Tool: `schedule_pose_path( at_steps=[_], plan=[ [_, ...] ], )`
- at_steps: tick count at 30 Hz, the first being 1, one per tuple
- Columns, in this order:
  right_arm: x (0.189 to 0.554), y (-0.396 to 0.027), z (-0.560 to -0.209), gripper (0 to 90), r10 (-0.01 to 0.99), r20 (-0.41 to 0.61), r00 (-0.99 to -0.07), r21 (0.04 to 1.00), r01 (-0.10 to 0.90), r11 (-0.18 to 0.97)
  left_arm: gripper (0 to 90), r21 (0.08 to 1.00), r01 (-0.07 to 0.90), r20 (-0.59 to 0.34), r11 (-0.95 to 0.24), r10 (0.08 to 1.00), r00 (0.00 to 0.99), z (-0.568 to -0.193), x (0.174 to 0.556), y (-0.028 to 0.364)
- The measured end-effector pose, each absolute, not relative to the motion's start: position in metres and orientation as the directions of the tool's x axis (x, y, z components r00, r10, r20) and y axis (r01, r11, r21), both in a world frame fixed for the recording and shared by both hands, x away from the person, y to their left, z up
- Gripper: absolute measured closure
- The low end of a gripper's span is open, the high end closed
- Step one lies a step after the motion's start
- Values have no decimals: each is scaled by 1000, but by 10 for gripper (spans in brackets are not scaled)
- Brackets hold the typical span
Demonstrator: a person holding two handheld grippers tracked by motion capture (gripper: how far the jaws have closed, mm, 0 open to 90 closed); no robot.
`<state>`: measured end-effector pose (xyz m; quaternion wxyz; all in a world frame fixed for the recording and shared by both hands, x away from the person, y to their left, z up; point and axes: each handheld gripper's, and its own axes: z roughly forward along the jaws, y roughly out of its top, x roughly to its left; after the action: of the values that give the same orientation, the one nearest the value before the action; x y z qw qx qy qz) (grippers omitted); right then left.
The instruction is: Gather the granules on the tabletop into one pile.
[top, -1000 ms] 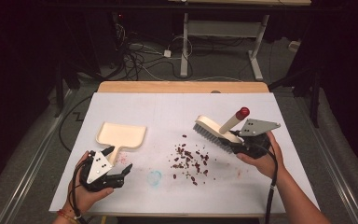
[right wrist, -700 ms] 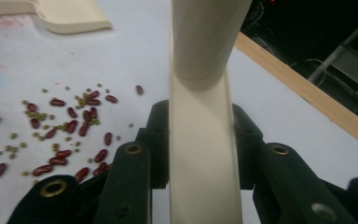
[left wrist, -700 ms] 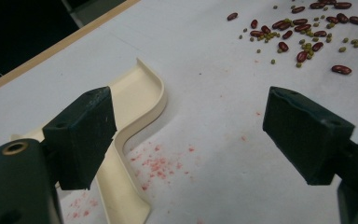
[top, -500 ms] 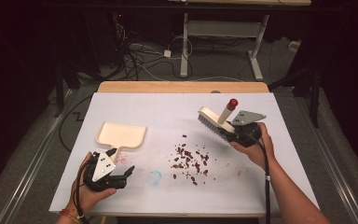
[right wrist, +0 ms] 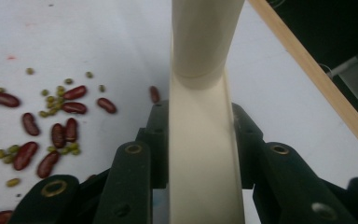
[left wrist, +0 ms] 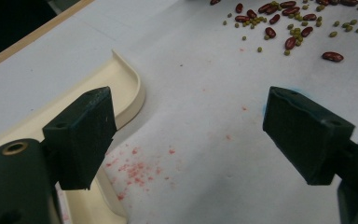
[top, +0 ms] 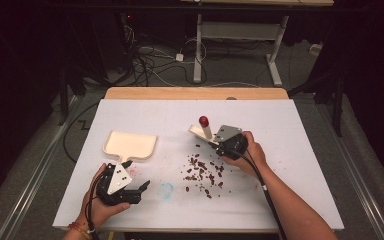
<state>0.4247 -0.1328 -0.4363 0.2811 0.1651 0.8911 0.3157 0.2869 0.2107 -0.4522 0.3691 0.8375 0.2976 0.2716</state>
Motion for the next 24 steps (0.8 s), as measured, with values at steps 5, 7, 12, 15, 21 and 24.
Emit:
schedule_pose_path(
  at_steps=[5, 7, 12, 15, 21, 24],
  plan=[
    [413, -129, -439, 673, 391, -405, -827, 642, 48, 766, 167, 775, 304, 234, -554, 698, 676, -453, 285, 211],
    [406, -130, -439, 673, 374, -404, -835, 646, 28, 763, 167, 775, 303, 234, -554, 698, 677, -453, 285, 210],
    [385, -134, -440, 672, 281, -413, -866, 627, -47, 778, 166, 773, 304, 235, -558, 695, 679, -454, 285, 210],
    [372, -135, -437, 672, 237, -420, -876, 615, -82, 784, 167, 772, 309, 227, -555, 696, 682, -454, 286, 208],
    [360, -139, -435, 673, 226, -424, -877, 612, -94, 785, 167, 766, 295, 237, -571, 677, 697, -454, 286, 201],
    [356, -143, -433, 674, 245, -410, -878, 635, -82, 768, 167, 759, 296, 238, -579, 671, 702, -456, 286, 200]
  ],
)
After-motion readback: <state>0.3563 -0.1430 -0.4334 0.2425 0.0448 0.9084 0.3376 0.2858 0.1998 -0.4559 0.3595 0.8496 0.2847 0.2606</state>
